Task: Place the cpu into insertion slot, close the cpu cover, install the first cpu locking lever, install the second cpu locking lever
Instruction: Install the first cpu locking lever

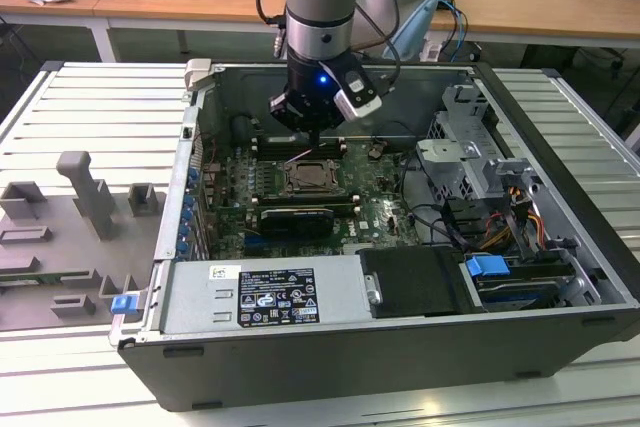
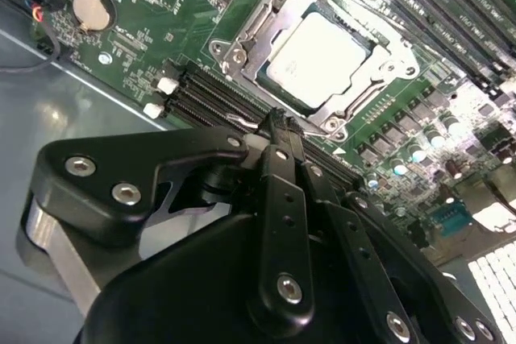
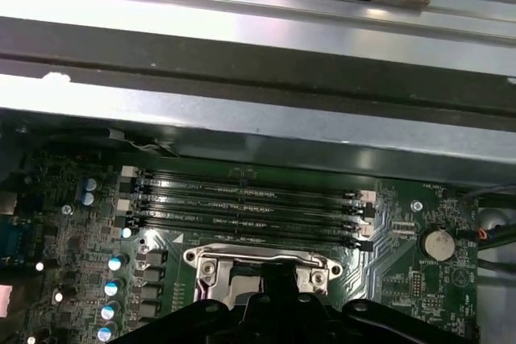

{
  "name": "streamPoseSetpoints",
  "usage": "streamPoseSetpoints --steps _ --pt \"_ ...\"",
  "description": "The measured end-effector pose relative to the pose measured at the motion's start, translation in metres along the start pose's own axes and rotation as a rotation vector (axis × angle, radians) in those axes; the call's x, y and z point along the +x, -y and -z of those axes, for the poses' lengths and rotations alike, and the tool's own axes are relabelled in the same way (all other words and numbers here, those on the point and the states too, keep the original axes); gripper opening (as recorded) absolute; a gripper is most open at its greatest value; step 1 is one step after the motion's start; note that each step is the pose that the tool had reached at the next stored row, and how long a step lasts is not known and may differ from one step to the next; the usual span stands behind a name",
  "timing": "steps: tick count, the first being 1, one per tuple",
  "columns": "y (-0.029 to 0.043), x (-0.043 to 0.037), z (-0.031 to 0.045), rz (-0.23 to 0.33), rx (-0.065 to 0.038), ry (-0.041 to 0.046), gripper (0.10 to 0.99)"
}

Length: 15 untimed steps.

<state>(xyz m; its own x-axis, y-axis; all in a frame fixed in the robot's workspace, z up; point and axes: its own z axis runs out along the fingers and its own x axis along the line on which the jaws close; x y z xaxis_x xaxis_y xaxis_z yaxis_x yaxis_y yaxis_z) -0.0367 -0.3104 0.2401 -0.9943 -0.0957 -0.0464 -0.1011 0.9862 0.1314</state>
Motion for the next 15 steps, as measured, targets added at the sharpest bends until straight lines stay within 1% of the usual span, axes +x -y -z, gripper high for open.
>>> streamPoseSetpoints --steps 2,4,5,7,10,15 --pt "-0.0025 0.0003 -0.0052 0.0 0.0 0.0003 0.106" --pt "-0.0039 0.0003 -0.0072 -0.001 0.0 0.0002 0.106" --pt "-0.0069 0.0 -0.0082 -0.002 0.0 0.0003 0.106" --pt "-0.0103 -0.0003 -0.0093 -0.002 0.0 0.0004 0.106" --pt "-0.0106 -0.0004 -0.0106 -0.002 0.0 0.0004 0.106" --pt "-0.0136 -0.0023 -0.0155 -0.002 0.0 0.0005 0.106"
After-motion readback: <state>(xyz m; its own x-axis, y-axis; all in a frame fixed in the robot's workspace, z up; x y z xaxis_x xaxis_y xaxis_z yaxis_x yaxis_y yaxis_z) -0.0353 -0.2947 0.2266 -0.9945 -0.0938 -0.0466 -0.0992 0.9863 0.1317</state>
